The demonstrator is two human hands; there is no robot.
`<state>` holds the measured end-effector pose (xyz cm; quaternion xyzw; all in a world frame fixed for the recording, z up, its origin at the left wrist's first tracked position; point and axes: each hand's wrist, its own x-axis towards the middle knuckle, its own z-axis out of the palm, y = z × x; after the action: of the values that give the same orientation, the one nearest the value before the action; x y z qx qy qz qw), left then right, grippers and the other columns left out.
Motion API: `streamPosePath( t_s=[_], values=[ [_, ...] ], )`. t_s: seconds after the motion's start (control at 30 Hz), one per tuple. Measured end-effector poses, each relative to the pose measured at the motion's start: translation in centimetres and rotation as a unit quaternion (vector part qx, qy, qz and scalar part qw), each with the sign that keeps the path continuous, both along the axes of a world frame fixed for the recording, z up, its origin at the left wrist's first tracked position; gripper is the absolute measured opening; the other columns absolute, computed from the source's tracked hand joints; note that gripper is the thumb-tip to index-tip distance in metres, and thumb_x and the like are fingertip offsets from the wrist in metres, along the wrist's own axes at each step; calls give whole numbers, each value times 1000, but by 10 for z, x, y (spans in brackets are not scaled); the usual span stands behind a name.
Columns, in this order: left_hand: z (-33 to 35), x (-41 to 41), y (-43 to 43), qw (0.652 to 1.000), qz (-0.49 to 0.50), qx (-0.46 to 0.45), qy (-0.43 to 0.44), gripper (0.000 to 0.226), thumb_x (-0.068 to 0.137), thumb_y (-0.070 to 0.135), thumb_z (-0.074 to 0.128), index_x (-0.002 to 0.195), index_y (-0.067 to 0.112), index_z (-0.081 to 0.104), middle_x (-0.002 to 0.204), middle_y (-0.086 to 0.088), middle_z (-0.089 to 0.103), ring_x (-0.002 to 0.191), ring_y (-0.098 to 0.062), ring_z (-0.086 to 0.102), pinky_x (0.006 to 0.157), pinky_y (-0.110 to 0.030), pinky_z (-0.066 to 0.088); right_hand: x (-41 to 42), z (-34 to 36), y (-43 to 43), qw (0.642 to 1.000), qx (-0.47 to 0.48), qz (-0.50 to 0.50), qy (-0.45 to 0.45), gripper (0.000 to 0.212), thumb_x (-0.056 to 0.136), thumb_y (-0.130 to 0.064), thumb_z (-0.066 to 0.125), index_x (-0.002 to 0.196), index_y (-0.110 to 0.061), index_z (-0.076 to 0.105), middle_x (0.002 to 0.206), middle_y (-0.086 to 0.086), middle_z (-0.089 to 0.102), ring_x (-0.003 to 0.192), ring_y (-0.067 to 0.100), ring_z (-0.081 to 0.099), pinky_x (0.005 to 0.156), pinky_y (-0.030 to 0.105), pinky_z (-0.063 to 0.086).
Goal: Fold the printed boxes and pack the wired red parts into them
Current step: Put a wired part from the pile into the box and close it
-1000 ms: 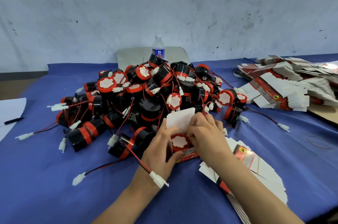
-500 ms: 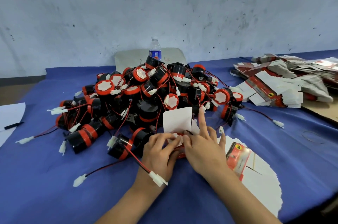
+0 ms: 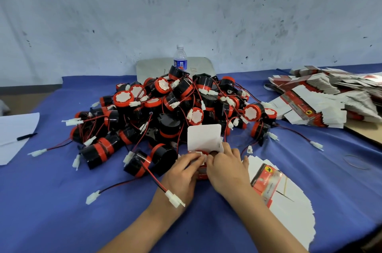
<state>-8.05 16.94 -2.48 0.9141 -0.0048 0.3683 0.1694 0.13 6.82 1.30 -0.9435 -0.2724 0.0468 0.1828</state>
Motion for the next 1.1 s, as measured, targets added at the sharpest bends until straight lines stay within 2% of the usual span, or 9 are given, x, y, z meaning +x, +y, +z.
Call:
streamPosePath(
  t_s=[0.27, 0.43, 0.53, 0.6, 0.7, 0.77, 0.87, 0.93, 1.1],
  values=[
    [-4, 2, 4, 998, 9, -52, 35, 43, 71, -23, 65, 111, -7, 68, 118, -19, 65, 115, -31, 59, 100, -20, 37, -37, -7, -5, 996, -39, 33, -76, 45, 101, -17, 33, 146, -11, 30, 156, 28, -2, 140, 32, 24, 109, 38, 28],
    [-4, 1, 7, 996, -1, -79, 39, 42, 71, -20, 69, 110, -3, 70, 116, -14, 66, 111, -19, 62, 98, -6, 37, -54, -13, -10, 969, 95, 93, -207, 63, 54, -10, 86, 114, -6, 67, 102, 12, 71, 95, 26, 70, 61, 27, 58],
    [-3, 0, 9, 993, -17, -110, 39, 46, 73, -19, 67, 115, -1, 67, 120, -11, 64, 115, -12, 57, 101, -7, 35, -54, -10, -11, 972, 136, 140, -131, 42, 87, -14, 58, 127, -14, 47, 110, 0, 64, 109, 20, 60, 74, 29, 49],
    [-2, -1, 9, 992, -36, -109, 47, 43, 77, -11, 70, 117, 5, 67, 123, -10, 61, 114, -10, 56, 100, -9, 36, -40, -8, -17, 965, 231, 106, -57, 16, 93, -14, 45, 101, -26, 39, 86, -7, 58, 86, 20, 60, 63, 28, 36],
    [-3, -1, 5, 990, -45, -113, 64, 31, 82, 13, 74, 113, 14, 71, 128, -3, 56, 115, -11, 55, 100, -11, 34, -20, 0, -27, 900, 435, -17, 3, 20, 92, -13, 52, 80, -23, 39, 69, 0, 56, 68, 23, 60, 61, 38, 48],
    [-2, -1, 3, 987, -60, -133, 72, 30, 82, 32, 71, 108, 17, 73, 127, 7, 54, 116, -4, 52, 100, -7, 32, -12, 6, -31, 859, 505, -83, -2, 13, 93, -27, 56, 81, -26, 52, 77, -5, 59, 72, 13, 58, 62, 19, 47],
    [0, -1, 4, 984, -90, -135, 71, 33, 77, 40, 70, 99, 16, 75, 123, 7, 58, 111, -3, 54, 96, -13, 39, 0, 11, -33, 840, 516, -53, 157, 22, 94, -48, 49, 96, -36, 67, 100, -16, 63, 85, -8, 58, 69, 8, 41],
    [0, -1, 3, 983, -103, -133, 68, 33, 75, 40, 72, 96, 14, 75, 123, 5, 58, 110, -3, 54, 94, -16, 42, -2, 12, -30, 845, 485, -11, 228, 36, 97, -47, 42, 92, -30, 73, 83, -12, 71, 71, -1, 62, 59, 12, 44],
    [-2, -1, 7, 982, -112, -138, 58, 43, 70, 47, 76, 98, 14, 72, 124, 11, 53, 110, 4, 49, 93, -7, 38, -1, 10, -22, 880, 452, 4, 143, 53, 98, -35, 46, 69, 9, 56, 51, 9, 38, 51, 18, 33, 52, 31, 29]
  ],
)
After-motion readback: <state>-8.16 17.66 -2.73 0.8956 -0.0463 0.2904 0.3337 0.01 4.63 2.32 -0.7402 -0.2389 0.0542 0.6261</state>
